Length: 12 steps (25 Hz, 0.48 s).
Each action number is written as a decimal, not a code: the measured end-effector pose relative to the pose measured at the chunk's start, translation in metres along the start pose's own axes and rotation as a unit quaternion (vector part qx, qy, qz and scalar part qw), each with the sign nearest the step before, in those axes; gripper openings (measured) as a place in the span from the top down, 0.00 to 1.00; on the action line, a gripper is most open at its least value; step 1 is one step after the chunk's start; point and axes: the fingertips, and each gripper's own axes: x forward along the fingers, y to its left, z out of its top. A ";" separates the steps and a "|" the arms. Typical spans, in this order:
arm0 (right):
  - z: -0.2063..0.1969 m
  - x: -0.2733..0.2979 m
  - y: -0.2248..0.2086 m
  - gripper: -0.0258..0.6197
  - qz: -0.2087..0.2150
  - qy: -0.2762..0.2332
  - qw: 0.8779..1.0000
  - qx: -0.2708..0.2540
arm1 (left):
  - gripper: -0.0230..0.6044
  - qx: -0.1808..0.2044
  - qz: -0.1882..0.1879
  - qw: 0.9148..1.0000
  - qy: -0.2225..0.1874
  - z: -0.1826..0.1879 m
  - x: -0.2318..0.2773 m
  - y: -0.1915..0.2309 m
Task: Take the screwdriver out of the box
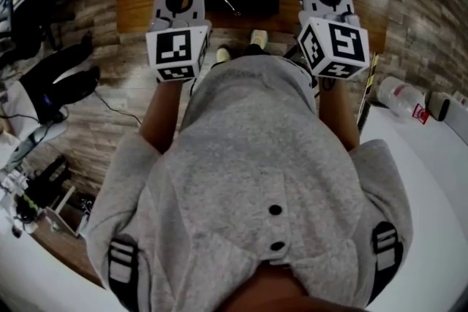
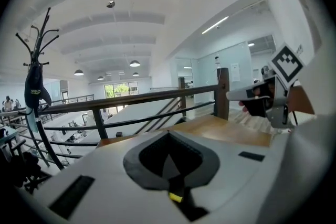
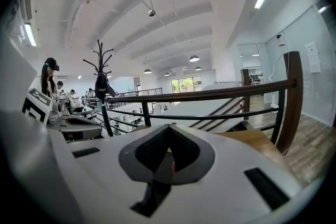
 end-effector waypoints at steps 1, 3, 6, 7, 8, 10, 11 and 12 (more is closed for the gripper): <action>0.000 0.008 0.000 0.94 0.001 0.002 1.000 0.000 | 0.95 0.008 -0.002 1.000 0.010 -0.006 0.007 0.005; 0.000 0.016 -0.001 0.94 0.003 0.004 1.000 0.000 | 0.95 0.026 -0.011 0.999 0.032 -0.018 0.017 0.009; -0.001 0.018 -0.007 0.94 0.007 0.002 1.000 0.001 | 0.95 0.037 -0.038 0.996 0.071 -0.046 0.029 0.004; -0.001 0.021 -0.008 0.94 0.008 0.002 1.000 0.000 | 0.95 0.036 -0.046 0.995 0.085 -0.056 0.035 0.006; 0.000 0.025 -0.008 0.94 0.008 0.002 1.000 0.000 | 0.95 0.036 -0.052 0.993 0.099 -0.066 0.039 0.009; 0.001 0.030 -0.008 0.94 0.009 0.003 1.000 0.000 | 0.95 0.042 -0.058 0.989 0.128 -0.082 0.046 0.013; 0.001 0.031 -0.009 0.94 0.009 0.003 1.000 0.000 | 0.95 0.043 -0.060 0.987 0.139 -0.089 0.048 0.013; 0.001 0.030 -0.011 0.94 0.010 0.004 1.000 -0.001 | 0.92 0.040 -0.063 0.986 0.150 -0.095 0.050 0.011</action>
